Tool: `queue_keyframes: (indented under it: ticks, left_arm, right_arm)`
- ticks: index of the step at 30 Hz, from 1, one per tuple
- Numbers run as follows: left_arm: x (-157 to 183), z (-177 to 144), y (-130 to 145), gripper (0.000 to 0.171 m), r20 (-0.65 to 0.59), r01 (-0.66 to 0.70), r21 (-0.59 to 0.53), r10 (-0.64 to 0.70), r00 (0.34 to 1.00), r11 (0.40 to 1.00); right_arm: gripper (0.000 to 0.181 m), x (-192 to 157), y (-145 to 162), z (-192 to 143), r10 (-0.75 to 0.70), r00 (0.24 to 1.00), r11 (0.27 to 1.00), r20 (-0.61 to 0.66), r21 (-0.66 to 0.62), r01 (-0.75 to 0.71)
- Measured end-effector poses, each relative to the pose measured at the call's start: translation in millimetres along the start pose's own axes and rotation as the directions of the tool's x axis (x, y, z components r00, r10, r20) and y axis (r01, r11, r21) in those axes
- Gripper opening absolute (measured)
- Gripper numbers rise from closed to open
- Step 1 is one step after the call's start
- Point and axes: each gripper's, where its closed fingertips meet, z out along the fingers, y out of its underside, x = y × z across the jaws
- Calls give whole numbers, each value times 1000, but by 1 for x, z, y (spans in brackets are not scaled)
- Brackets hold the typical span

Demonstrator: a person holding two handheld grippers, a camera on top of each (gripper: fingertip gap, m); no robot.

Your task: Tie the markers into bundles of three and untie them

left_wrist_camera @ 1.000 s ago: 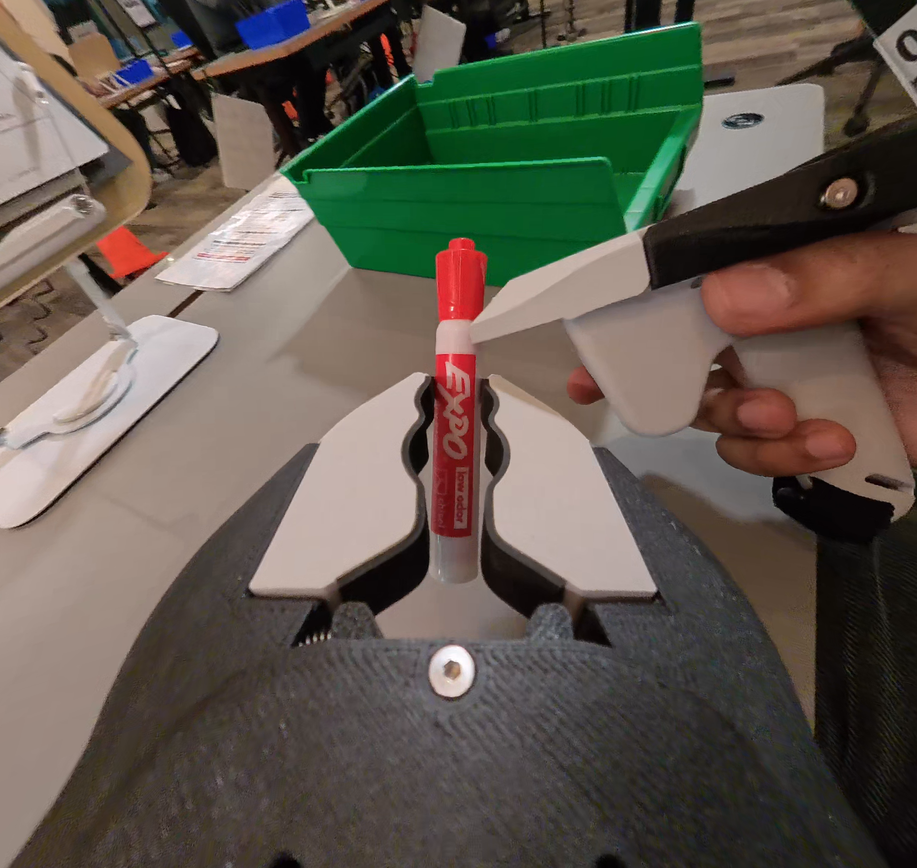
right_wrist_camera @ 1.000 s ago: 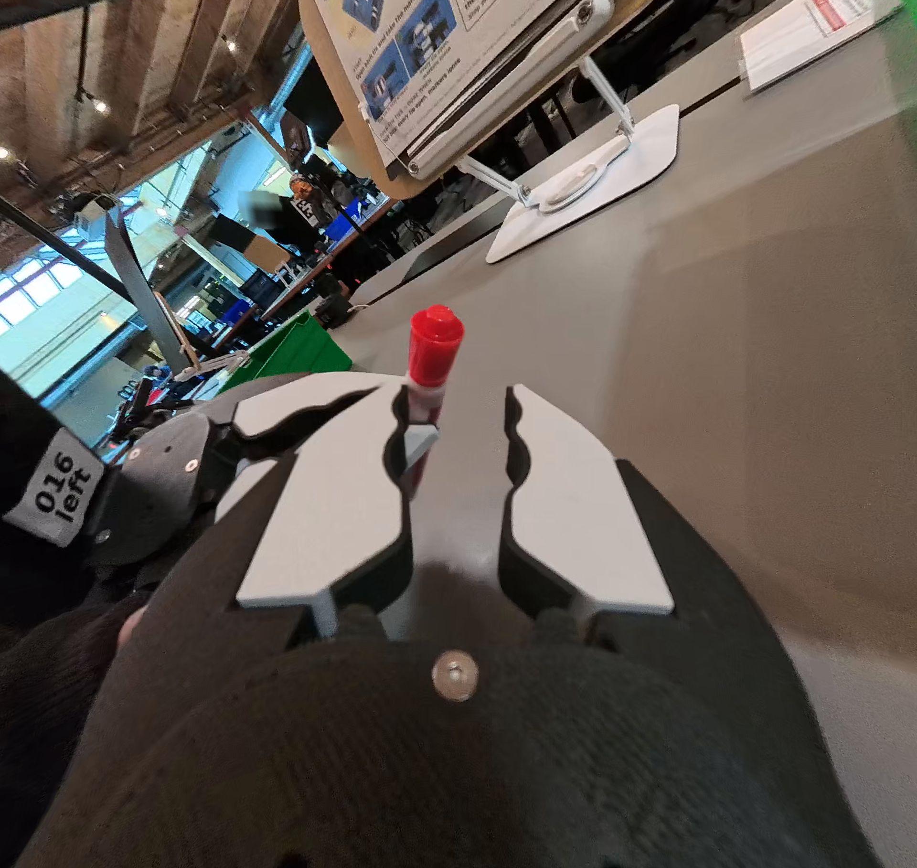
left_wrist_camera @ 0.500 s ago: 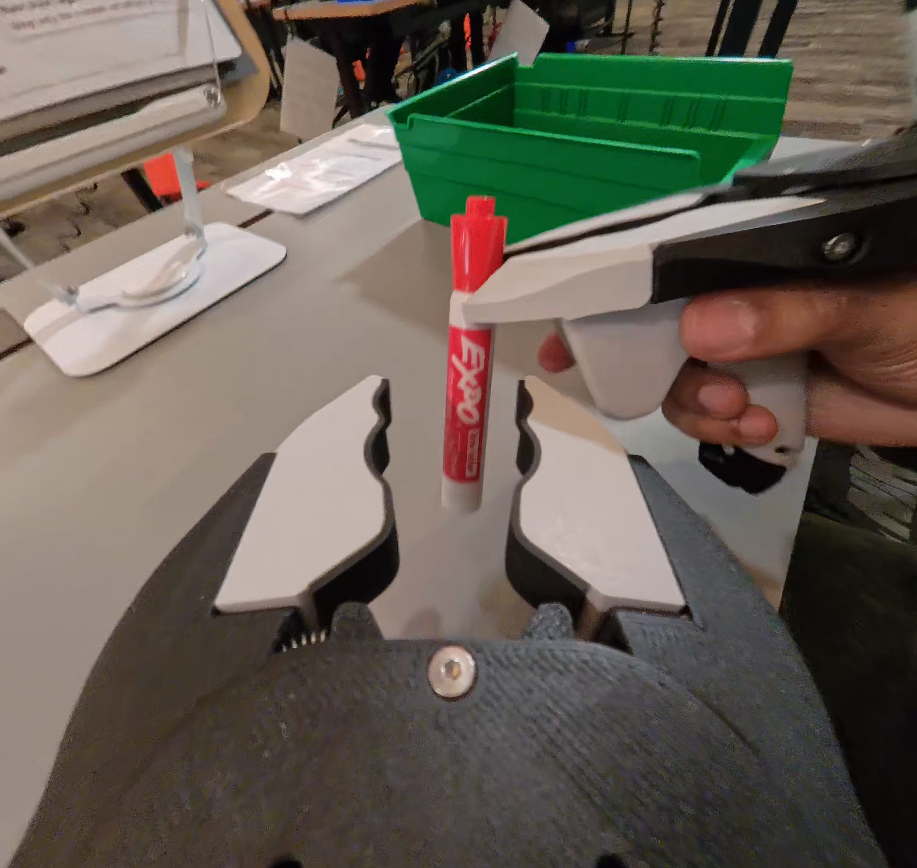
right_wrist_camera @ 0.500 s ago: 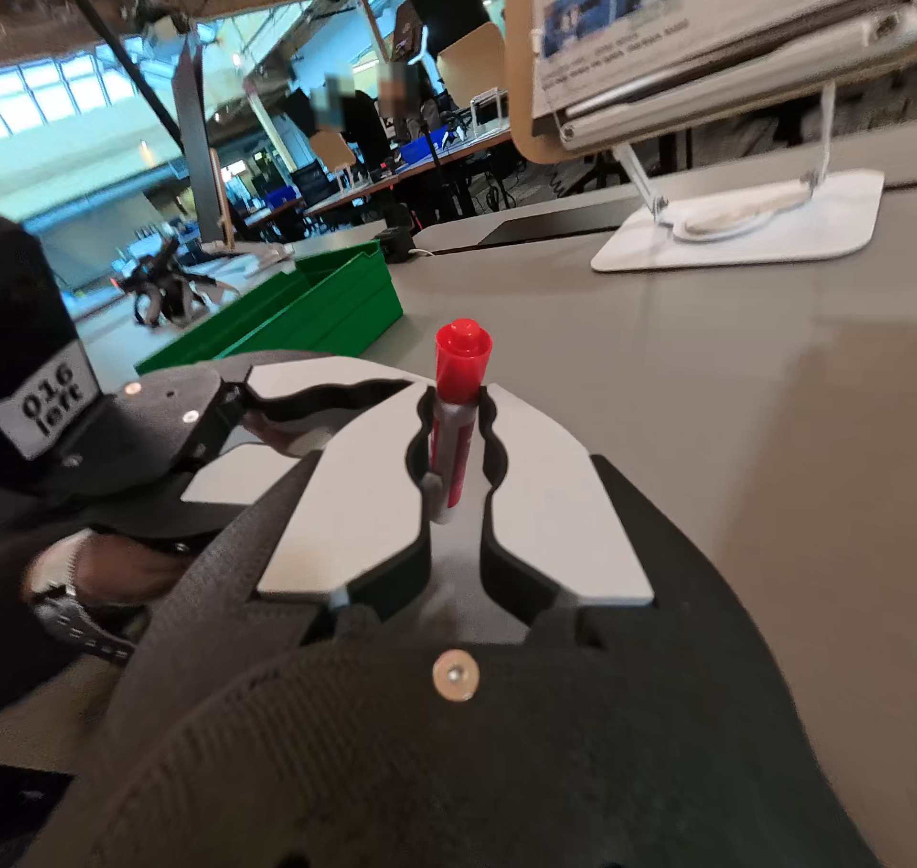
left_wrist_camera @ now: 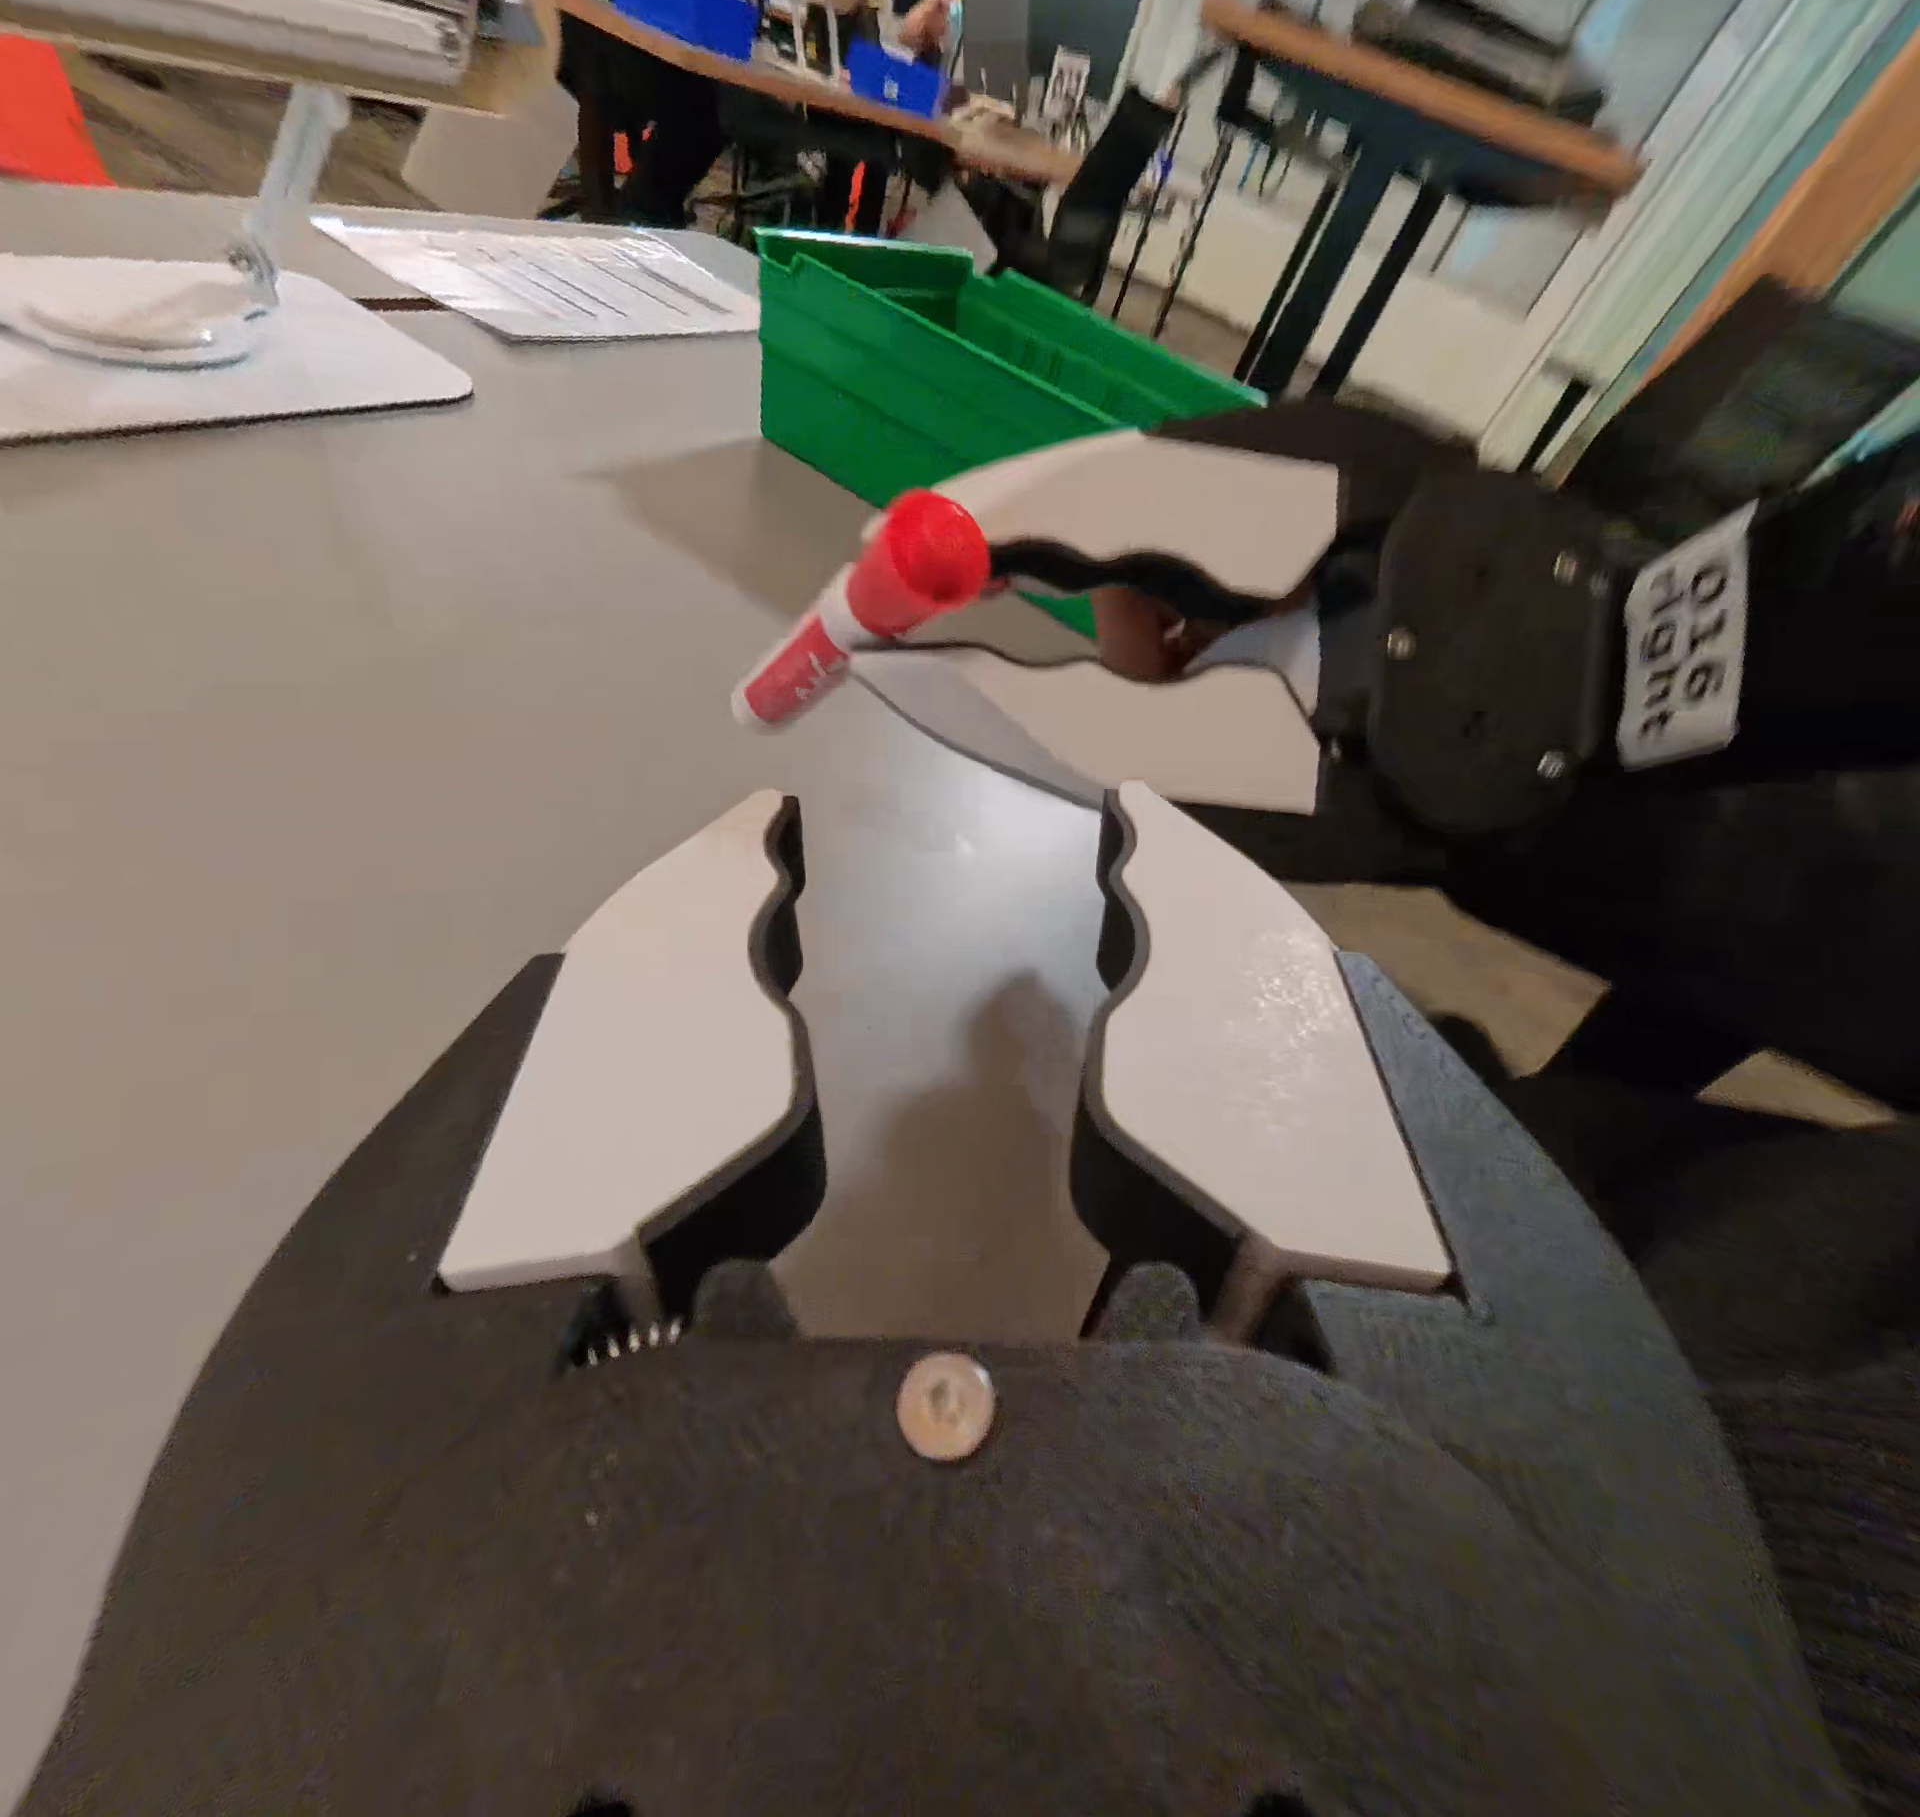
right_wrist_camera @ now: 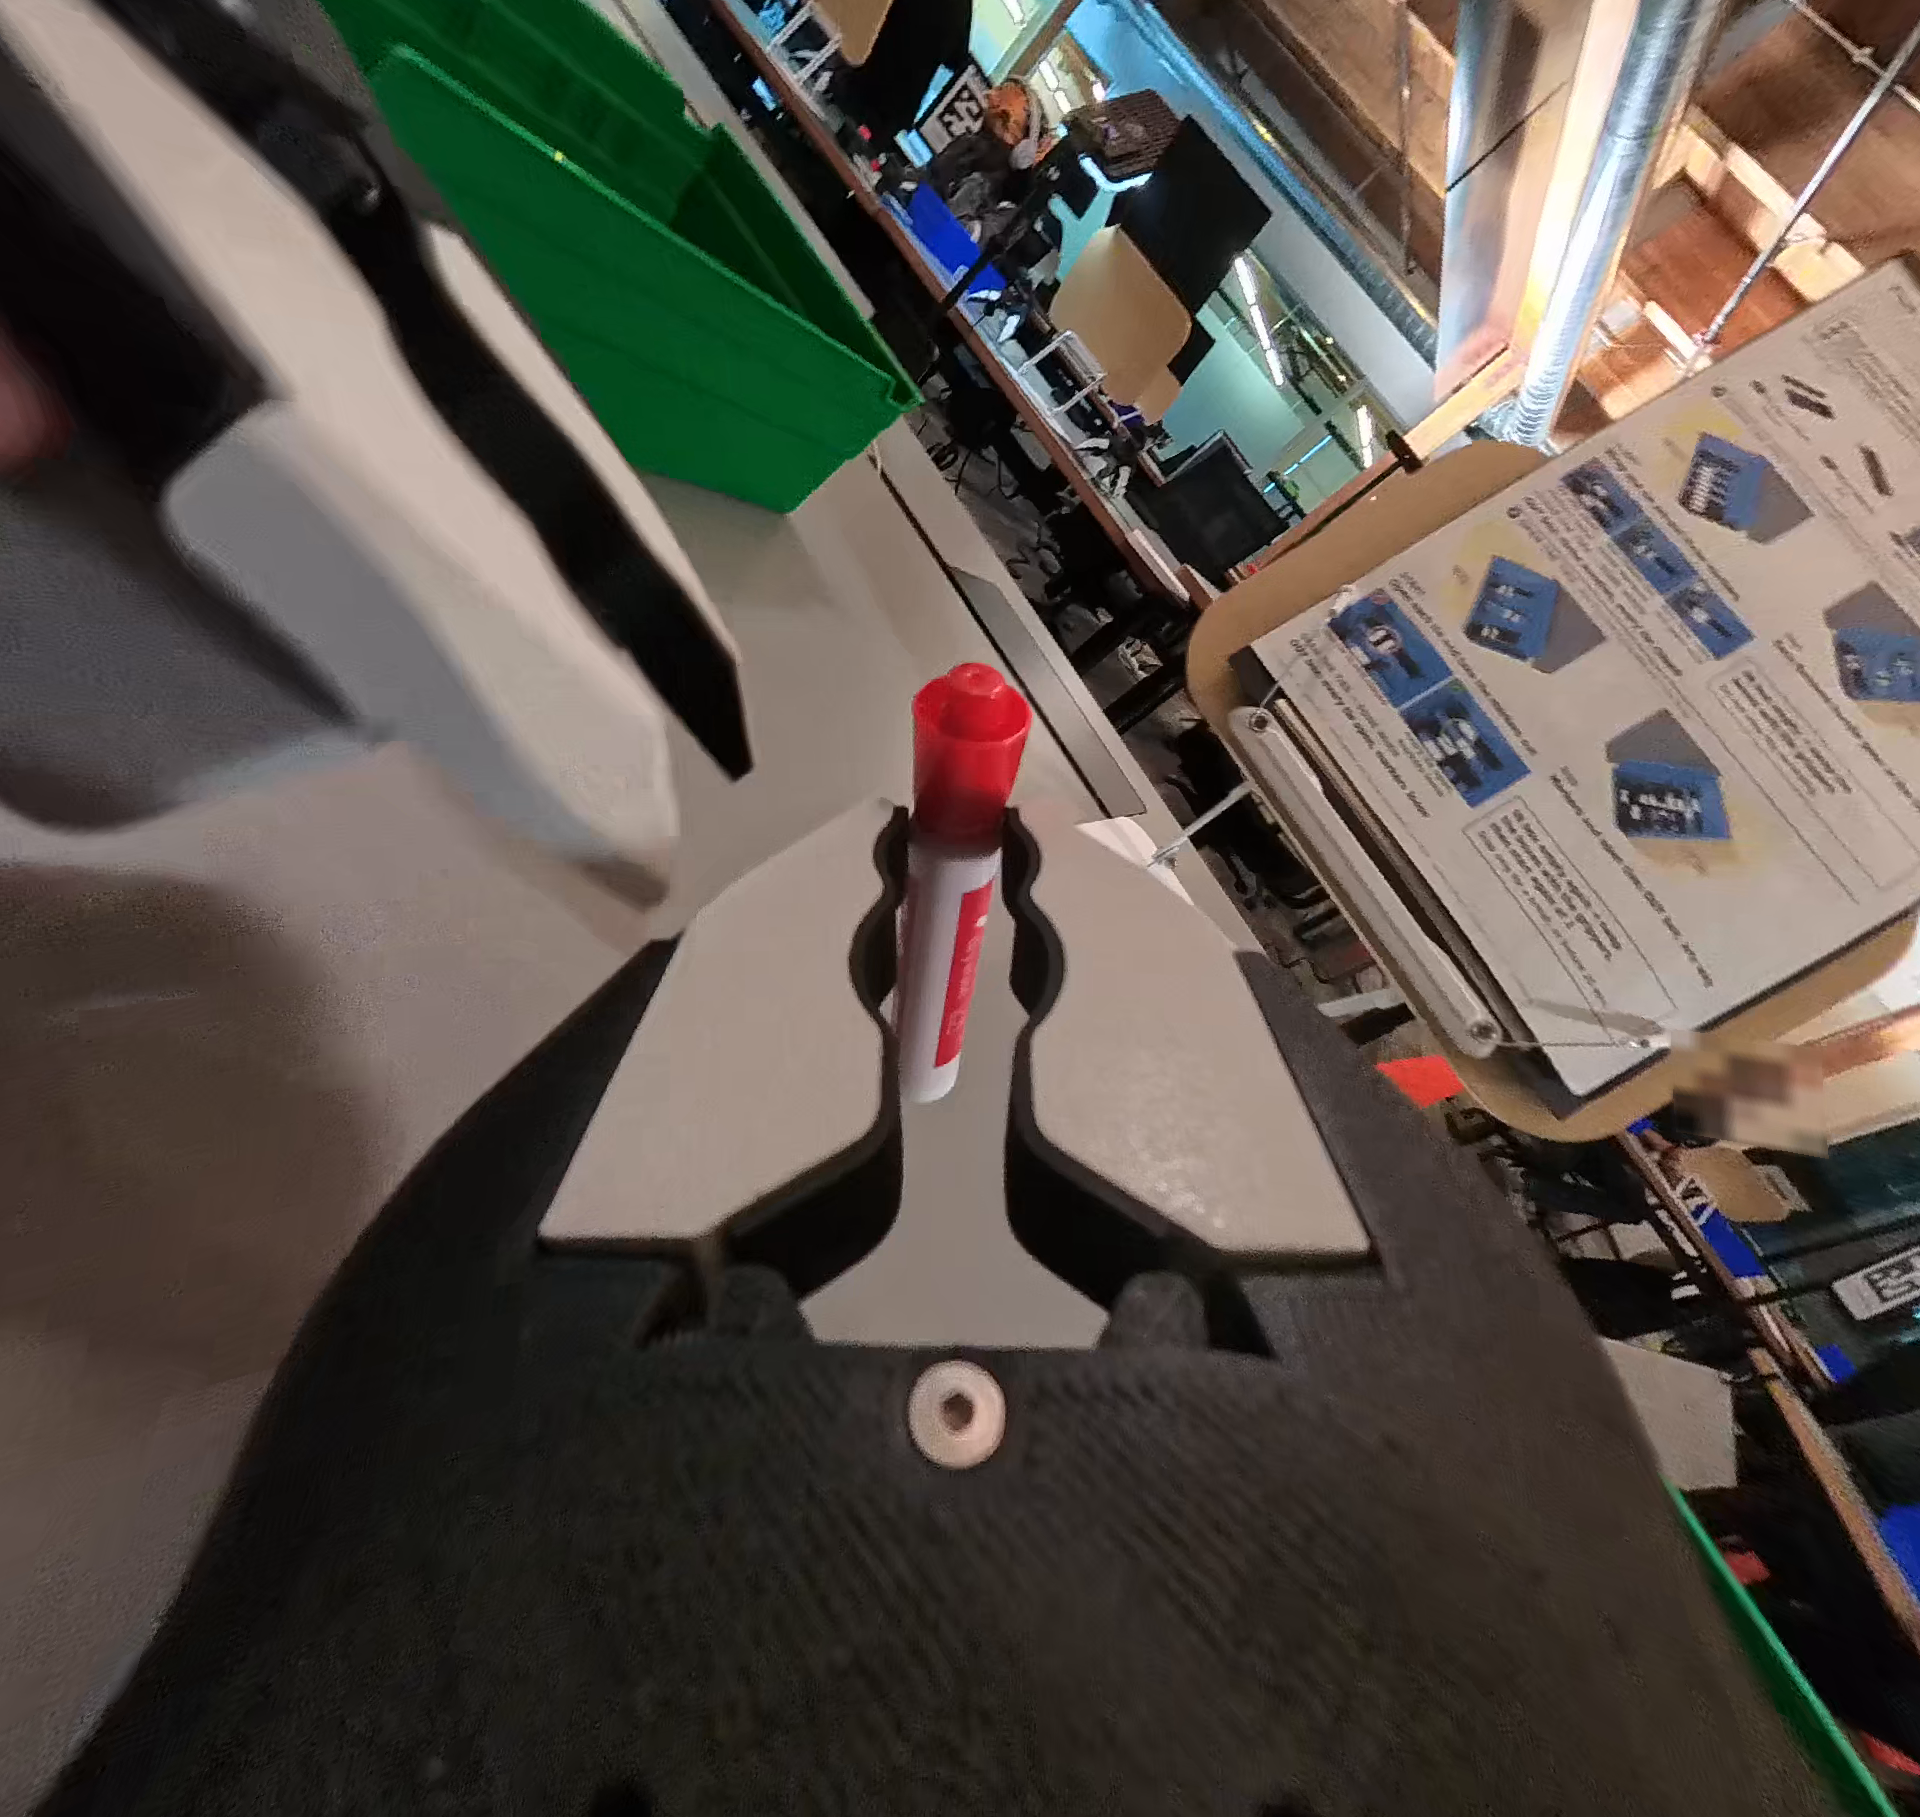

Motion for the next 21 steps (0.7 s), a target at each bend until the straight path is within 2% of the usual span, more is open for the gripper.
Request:
queue_keyframes:
  ticks: [3,5,7,10,15,17,21]
  left_arm:
    - [-15,-12,-12,62,-18,138,73,-137,990,988]
    - [-23,-18,-19,61,-1,162,128,-163,987,979]
    - [-23,-18,-19,59,-13,162,122,-161,987,979]
    - [-15,-9,-13,57,-21,102,69,-100,995,992]
    - [-7,10,-1,41,25,-48,-16,48,999,999]
    - [-6,18,4,39,22,-71,-51,72,997,996]
    - [3,30,1,35,-36,-75,-46,74,997,996]
  right_arm:
    - [18,-5,5,5,-86,996,996,15,-23,87]
    - [17,-11,6,6,-131,991,991,35,-23,131]
    - [17,-17,5,5,-161,986,987,51,-19,162]
    - [17,-24,4,3,-224,973,974,59,-24,225]
    - [18,-28,11,-6,-237,968,969,77,-59,242]
    - [18,-26,15,-11,-233,969,967,76,-83,239]
    - [18,-21,28,-21,-234,970,960,71,-139,242]
